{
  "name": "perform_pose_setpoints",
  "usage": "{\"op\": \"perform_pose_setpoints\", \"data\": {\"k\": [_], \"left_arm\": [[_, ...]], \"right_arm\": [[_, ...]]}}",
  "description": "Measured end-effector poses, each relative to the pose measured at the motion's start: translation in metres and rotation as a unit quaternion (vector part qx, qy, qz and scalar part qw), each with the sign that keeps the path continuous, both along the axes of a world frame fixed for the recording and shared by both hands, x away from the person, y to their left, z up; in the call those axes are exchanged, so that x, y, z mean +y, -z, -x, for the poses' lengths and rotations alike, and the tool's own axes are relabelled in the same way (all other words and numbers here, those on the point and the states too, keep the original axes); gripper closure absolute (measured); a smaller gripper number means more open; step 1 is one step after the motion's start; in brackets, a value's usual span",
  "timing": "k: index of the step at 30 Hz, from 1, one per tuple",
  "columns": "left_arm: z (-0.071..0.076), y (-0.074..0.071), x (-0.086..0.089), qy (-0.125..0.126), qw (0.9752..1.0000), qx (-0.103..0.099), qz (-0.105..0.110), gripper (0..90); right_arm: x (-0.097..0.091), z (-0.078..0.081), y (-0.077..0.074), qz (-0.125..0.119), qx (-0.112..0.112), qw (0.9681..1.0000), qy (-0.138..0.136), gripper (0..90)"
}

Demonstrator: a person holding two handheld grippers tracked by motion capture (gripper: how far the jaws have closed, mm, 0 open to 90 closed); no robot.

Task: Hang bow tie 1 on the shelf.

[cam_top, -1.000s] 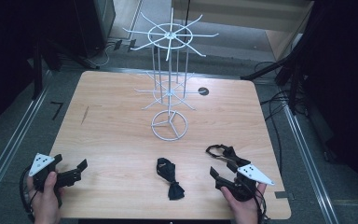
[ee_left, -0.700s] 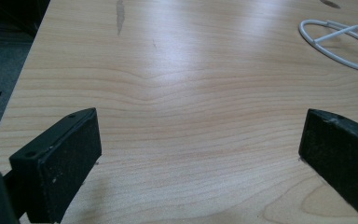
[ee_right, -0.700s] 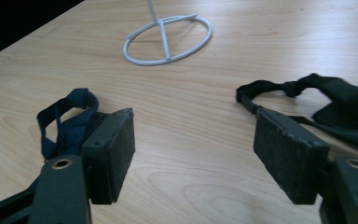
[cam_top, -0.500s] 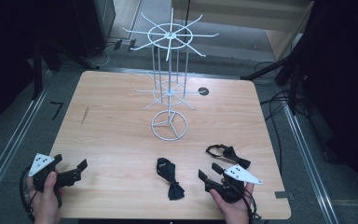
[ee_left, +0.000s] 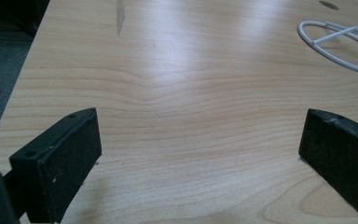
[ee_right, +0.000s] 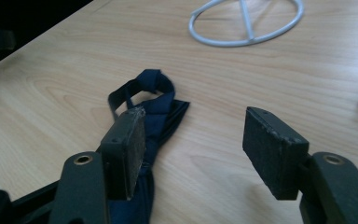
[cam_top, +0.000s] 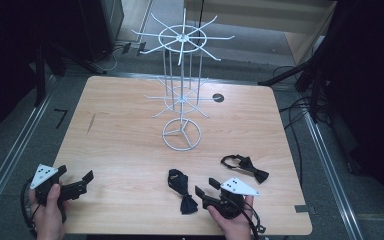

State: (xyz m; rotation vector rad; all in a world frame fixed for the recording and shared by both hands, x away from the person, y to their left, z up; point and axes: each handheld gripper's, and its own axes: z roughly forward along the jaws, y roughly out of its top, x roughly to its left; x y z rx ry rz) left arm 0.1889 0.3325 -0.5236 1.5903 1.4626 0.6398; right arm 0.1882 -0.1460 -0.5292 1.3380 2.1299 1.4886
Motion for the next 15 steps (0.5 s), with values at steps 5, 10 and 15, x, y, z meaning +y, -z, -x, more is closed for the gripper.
{"op": "perform_pose_setpoints", "data": {"k": [5, 10, 15], "left_arm": [[0.0, 0.0, 0.0, -0.001, 1.0, -0.001, 0.002, 0.0], [0.0, 0.0, 0.0, 0.0, 1.0, -0.003, 0.003, 0.0], [0.0, 0.0, 0.0, -0.001, 1.0, -0.004, 0.004, 0.0]], "right_arm": [[0.013, 0.002, 0.004, 0.002, 0.01, 0.9997, -0.02, 40.1], [0.029, 0.004, 0.01, 0.019, 0.021, 0.9988, -0.039, 40.2], [0.036, 0.003, 0.014, 0.027, 0.029, 0.9984, -0.041, 43.7]]}}
